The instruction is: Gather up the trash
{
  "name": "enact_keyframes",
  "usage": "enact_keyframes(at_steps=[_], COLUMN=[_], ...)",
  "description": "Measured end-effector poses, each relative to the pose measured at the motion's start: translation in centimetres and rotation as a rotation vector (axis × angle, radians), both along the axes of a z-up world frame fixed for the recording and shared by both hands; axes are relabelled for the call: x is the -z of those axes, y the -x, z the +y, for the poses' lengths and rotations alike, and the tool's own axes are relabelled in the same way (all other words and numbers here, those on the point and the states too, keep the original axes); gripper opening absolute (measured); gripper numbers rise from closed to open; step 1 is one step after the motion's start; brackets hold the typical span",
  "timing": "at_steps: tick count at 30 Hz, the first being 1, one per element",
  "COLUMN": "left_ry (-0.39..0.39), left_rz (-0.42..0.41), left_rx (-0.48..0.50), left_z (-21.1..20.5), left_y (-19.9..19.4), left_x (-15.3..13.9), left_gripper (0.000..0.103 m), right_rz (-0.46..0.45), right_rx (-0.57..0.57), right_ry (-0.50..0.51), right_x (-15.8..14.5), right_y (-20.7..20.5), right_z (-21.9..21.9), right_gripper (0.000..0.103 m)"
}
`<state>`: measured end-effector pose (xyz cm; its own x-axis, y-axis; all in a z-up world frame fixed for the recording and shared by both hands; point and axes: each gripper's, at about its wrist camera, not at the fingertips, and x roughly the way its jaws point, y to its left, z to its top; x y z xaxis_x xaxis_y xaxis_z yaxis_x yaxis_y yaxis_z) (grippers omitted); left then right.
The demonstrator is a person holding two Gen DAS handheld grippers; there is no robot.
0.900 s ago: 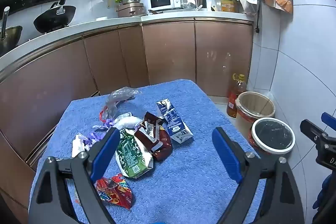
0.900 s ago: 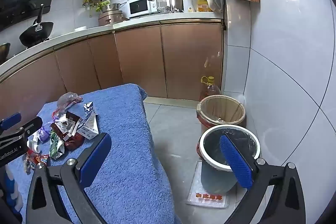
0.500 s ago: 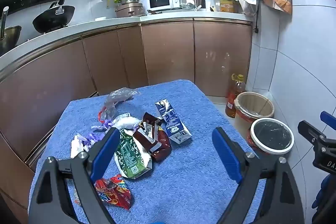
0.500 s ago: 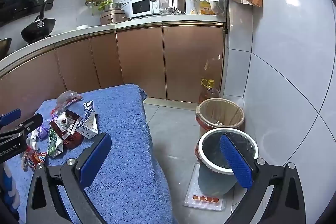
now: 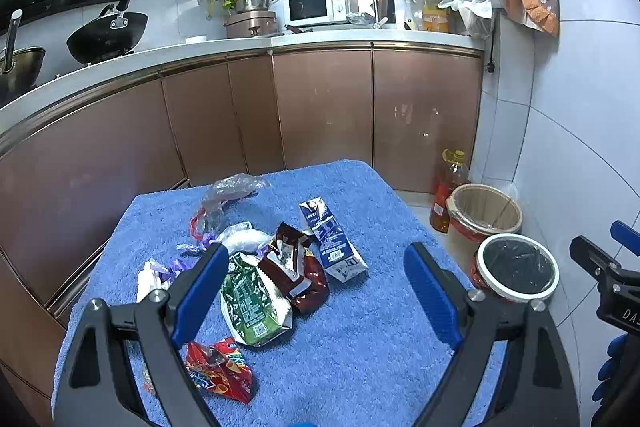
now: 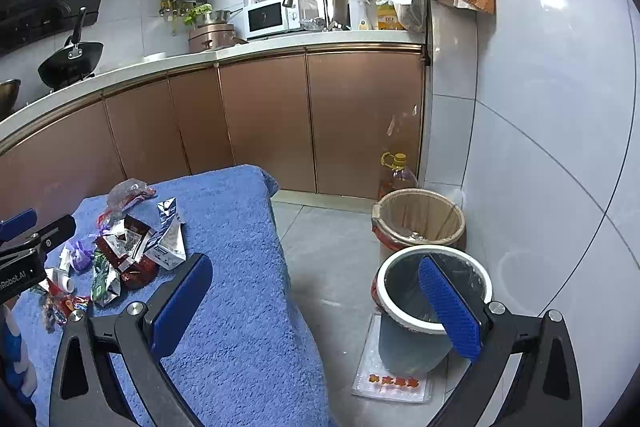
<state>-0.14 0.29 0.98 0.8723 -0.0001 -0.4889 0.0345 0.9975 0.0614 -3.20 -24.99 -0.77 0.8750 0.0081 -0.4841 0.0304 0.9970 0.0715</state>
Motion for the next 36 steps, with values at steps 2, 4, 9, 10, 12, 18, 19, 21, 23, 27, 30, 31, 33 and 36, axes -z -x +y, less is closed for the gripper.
enact_keyframes(at_steps=[2,4,9,10,12,18,19,21,23,27,30,31,33,36], left_ry=[0.004,0.005,0.015,0.018,0.023,0.009,0.007,0.004,0.001,0.004,0.006,0.006,0.003,-0.002], left_rz=[-0.008,-0.013,-0.025,-0.029,-0.04,-0.07,-0.074,-0.08,-0.086,-0.101,-0.107,-0.111,-0.117,-0.132], left_rx=[0.0,0.002,0.005,0.004,0.0,-0.012,-0.013,-0.016,-0.02,-0.032,-0.041,-0.043,-0.047,-0.053], left_z=[0.0,0.0,0.2,0.2,0.4,0.2,0.1,0.1,0.0,0.1,0.3,0.3,0.2,0.1], left_y=[0.1,0.2,0.4,0.5,0.7,1.5,1.7,2.0,2.3,2.9,3.2,3.3,3.6,4.0], left_x=[-0.1,-0.1,-0.3,-0.4,-0.6,-1.4,-1.5,-1.7,-1.9,-2.4,-2.6,-2.7,-2.8,-3.2], left_gripper=[0.089,0.089,0.089,0.089,0.089,0.089,0.089,0.089,0.089,0.089,0.089,0.089,0.089,0.089], right_rz=[-0.009,-0.013,-0.017,-0.02,-0.028,-0.056,-0.064,-0.08,-0.091,-0.116,-0.126,-0.129,-0.132,-0.137], right_rx=[0.006,0.009,0.018,0.018,0.02,0.022,0.022,0.016,0.018,0.027,0.028,0.026,0.023,0.017], right_ry=[0.017,0.022,0.038,0.039,0.042,0.072,0.076,0.068,0.072,0.082,0.09,0.09,0.082,0.079], right_x=[-0.3,-0.5,-1.0,-1.2,-1.5,-2.7,-2.9,-3.3,-3.6,-4.3,-4.6,-4.7,-4.7,-4.7], right_y=[0.1,0.2,0.4,0.5,0.7,1.4,1.5,1.9,2.1,2.8,3.0,3.1,3.2,3.3], right_z=[0.1,0.1,0.3,0.3,0.5,1.1,1.2,1.1,1.1,1.0,0.9,0.9,0.8,0.9], right_gripper=[0.103,0.103,0.103,0.103,0.103,0.103,0.103,0.103,0.103,0.103,0.103,0.103,0.103,0.103])
